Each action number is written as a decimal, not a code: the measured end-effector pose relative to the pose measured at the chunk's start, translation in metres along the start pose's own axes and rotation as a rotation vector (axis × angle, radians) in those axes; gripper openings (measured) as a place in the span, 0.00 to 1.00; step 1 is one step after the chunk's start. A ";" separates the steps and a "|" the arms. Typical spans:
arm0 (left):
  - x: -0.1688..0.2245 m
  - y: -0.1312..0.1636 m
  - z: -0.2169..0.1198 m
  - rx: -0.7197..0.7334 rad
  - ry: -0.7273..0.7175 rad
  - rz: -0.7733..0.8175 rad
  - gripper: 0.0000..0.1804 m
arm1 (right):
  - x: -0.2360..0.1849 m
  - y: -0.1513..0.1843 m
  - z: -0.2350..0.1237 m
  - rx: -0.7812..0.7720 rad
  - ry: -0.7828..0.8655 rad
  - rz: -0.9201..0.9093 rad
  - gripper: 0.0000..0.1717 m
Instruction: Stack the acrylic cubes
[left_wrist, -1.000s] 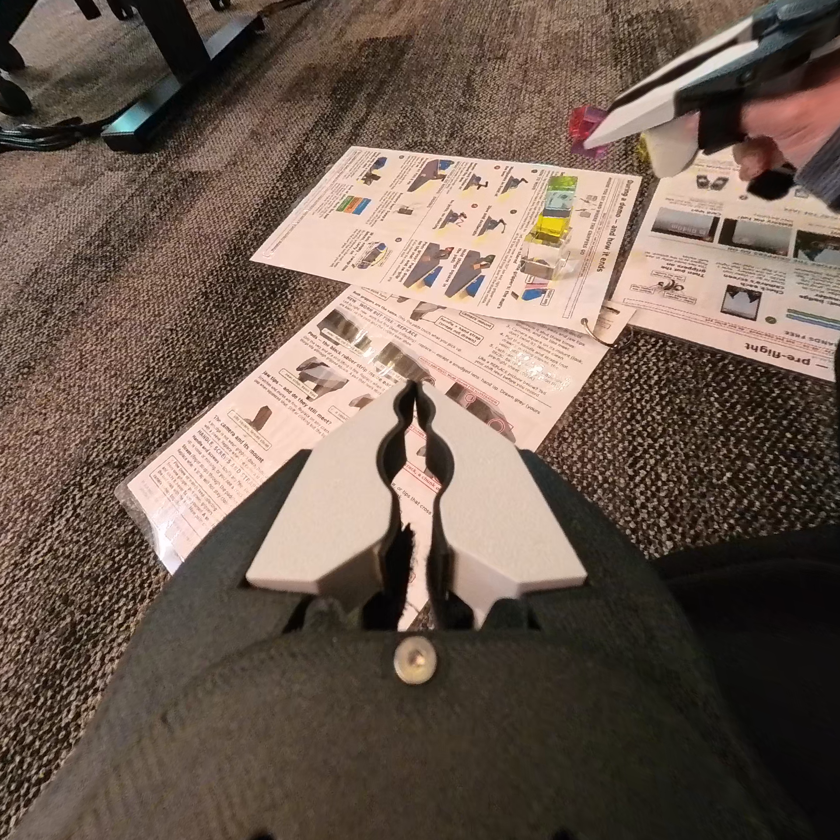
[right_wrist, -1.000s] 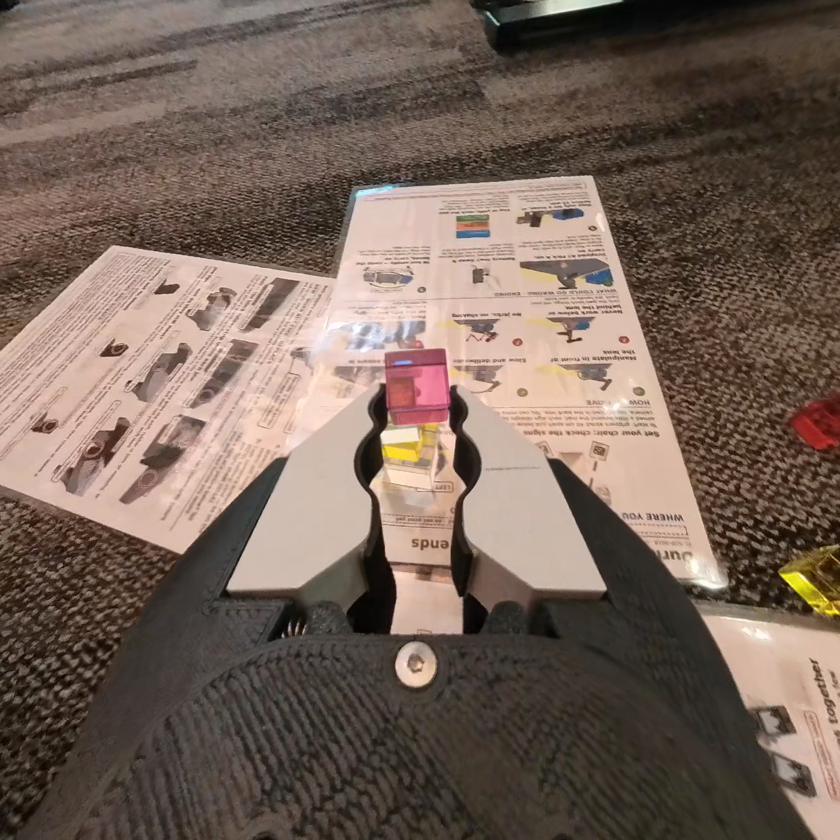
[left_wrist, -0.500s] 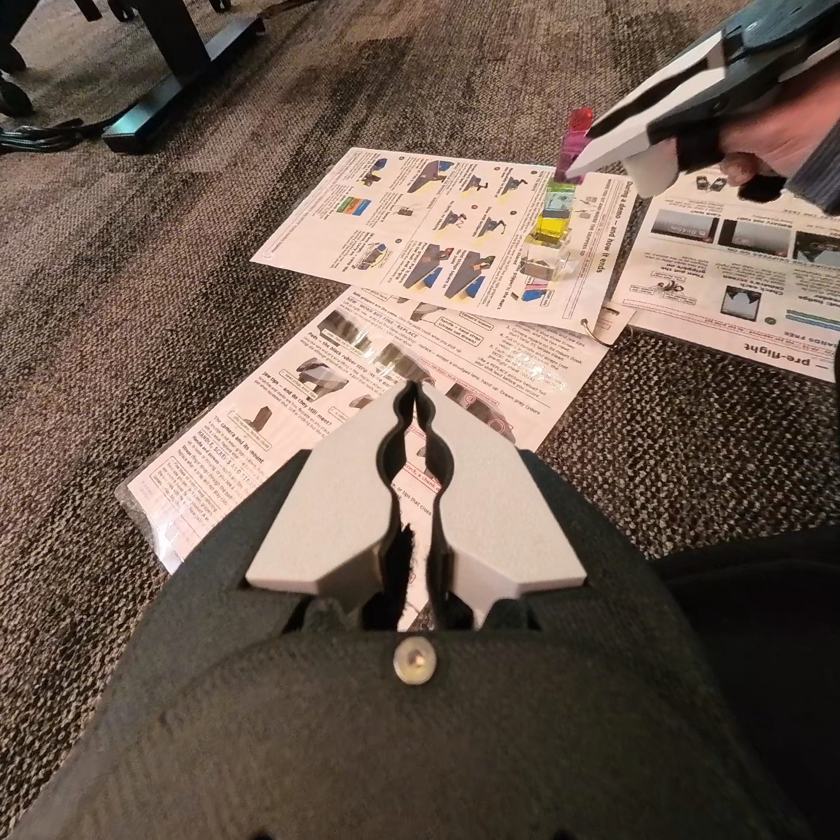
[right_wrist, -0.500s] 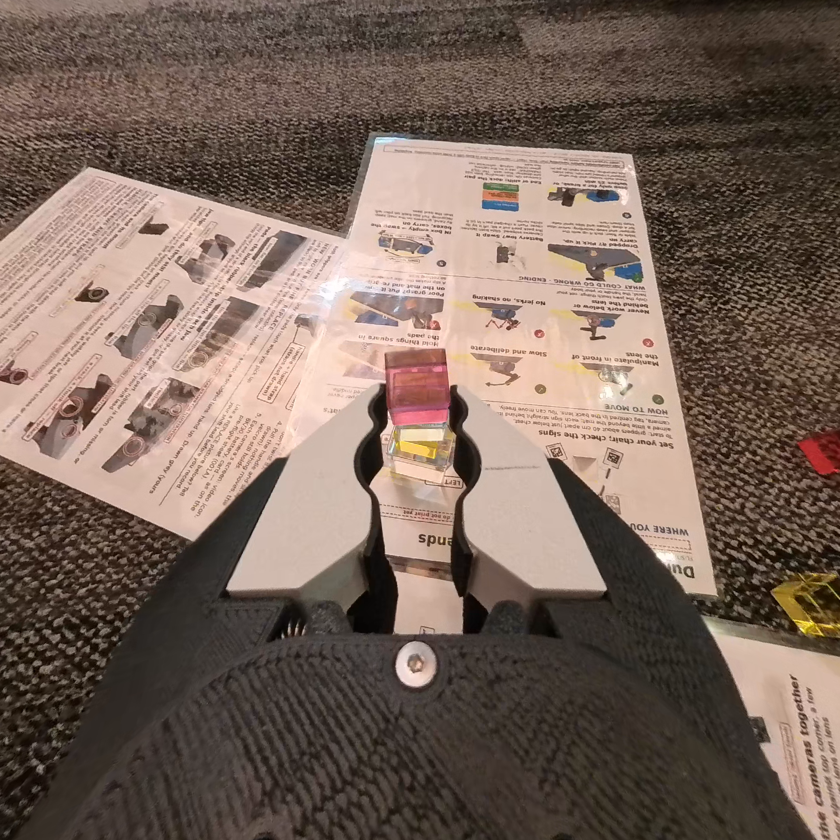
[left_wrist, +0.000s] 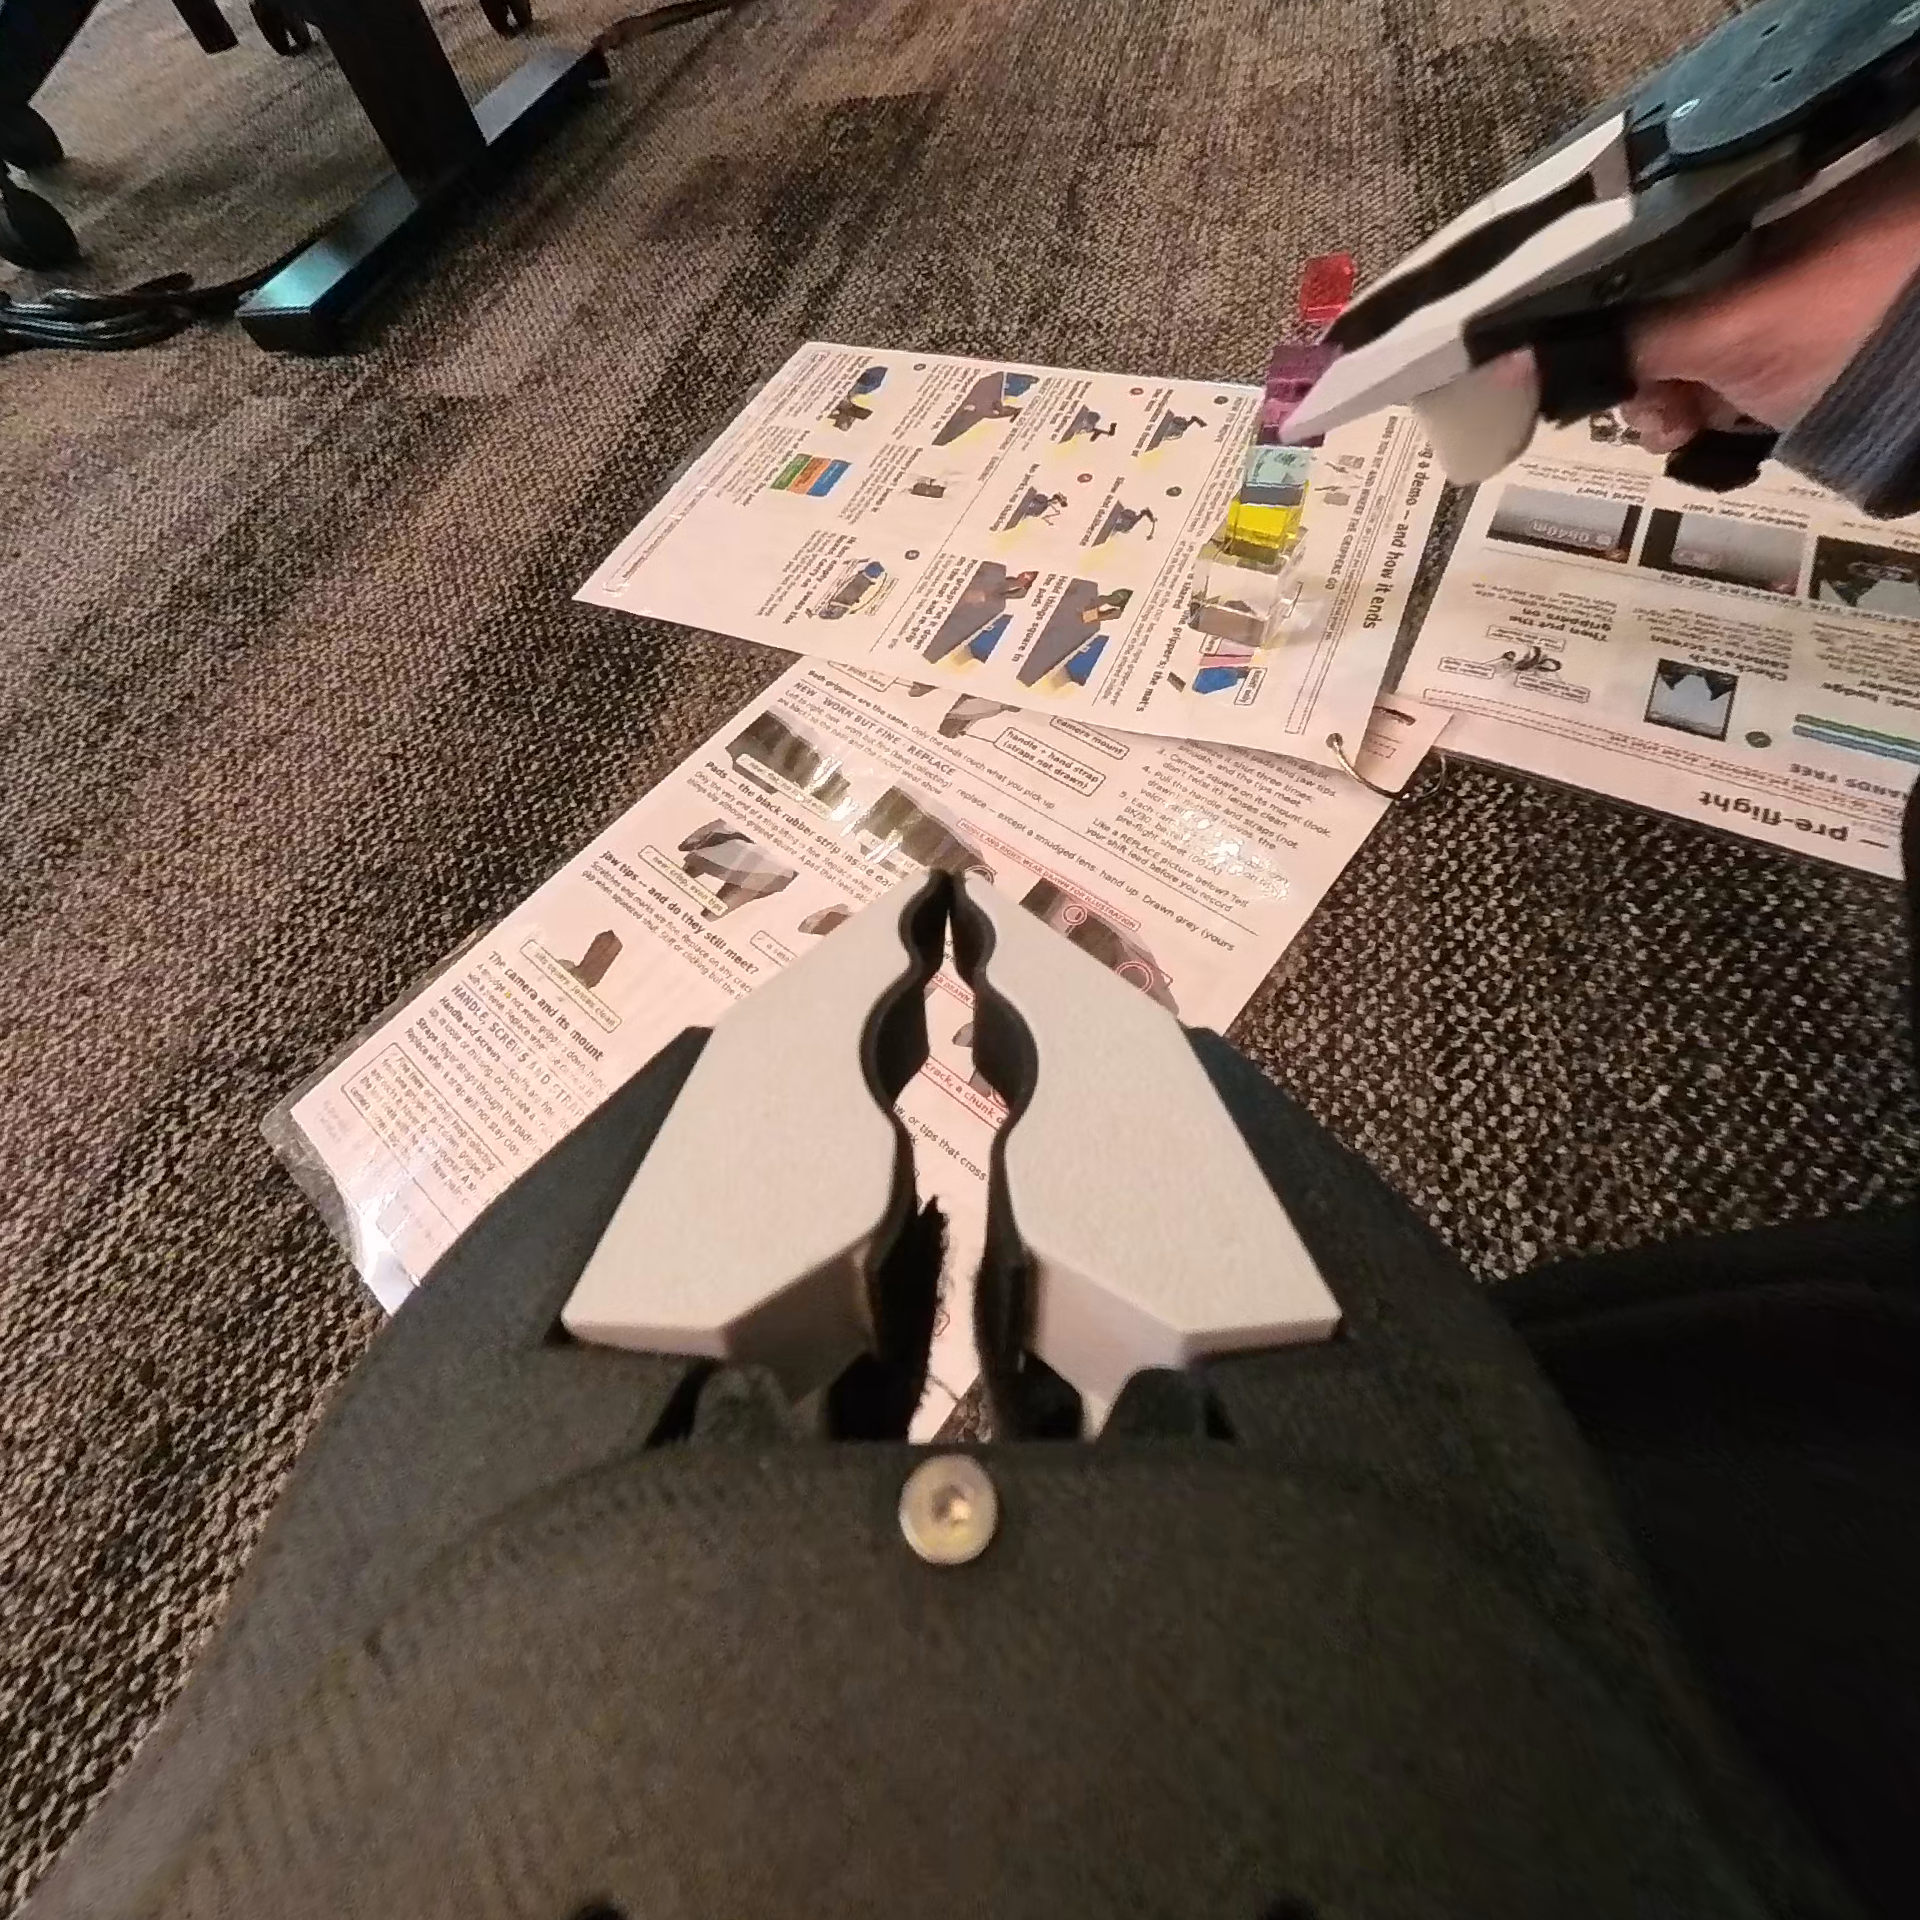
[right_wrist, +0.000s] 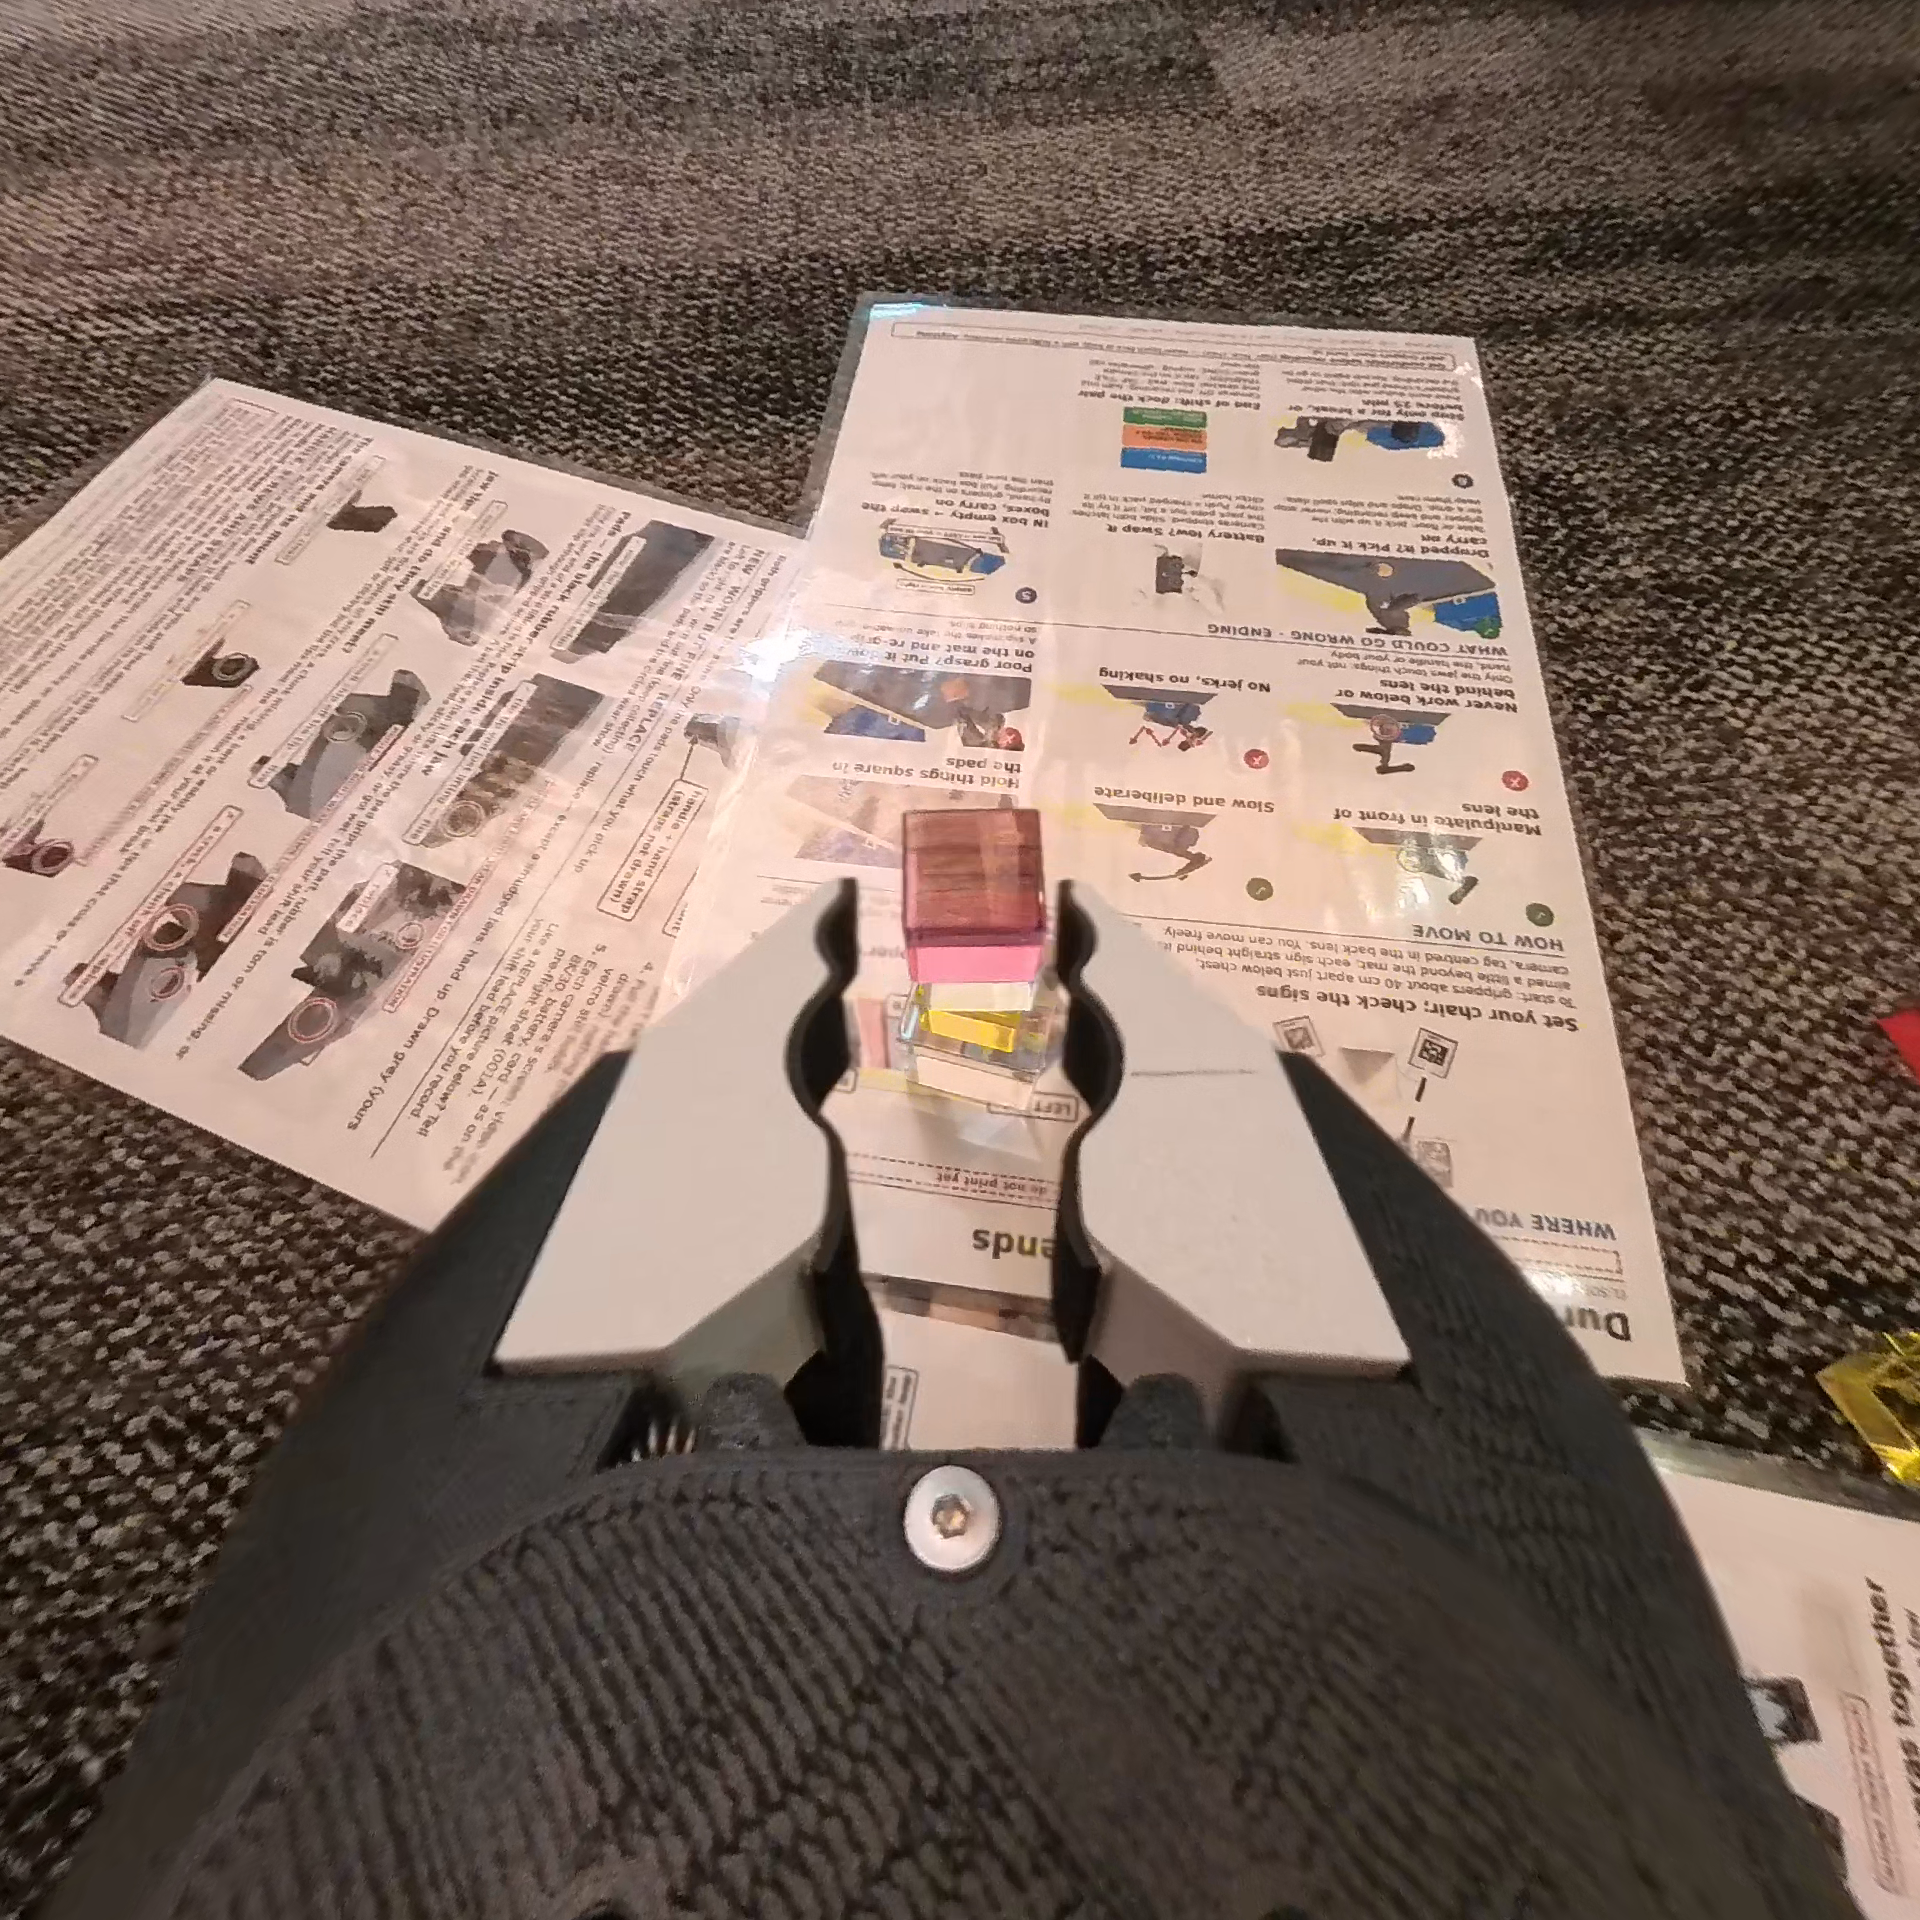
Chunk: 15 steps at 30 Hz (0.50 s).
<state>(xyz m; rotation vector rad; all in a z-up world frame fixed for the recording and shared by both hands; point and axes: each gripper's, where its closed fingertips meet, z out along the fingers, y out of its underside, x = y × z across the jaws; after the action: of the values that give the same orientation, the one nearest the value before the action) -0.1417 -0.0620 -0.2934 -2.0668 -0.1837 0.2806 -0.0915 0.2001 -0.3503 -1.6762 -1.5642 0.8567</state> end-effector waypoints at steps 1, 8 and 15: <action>0.000 0.000 0.000 0.000 0.000 -0.001 0.00 | -0.002 -0.002 -0.001 0.012 -0.016 -0.002 0.27; -0.002 -0.003 -0.004 0.019 -0.005 -0.020 0.00 | 0.024 -0.028 -0.042 0.315 0.033 0.017 0.51; -0.001 0.000 0.000 0.005 0.009 -0.017 0.00 | 0.170 0.063 -0.062 0.047 0.573 0.366 0.29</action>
<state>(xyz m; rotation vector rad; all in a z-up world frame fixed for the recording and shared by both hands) -0.1424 -0.0619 -0.2936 -2.0602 -0.1948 0.2608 0.0048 0.3645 -0.3713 -1.9806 -0.8615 0.5061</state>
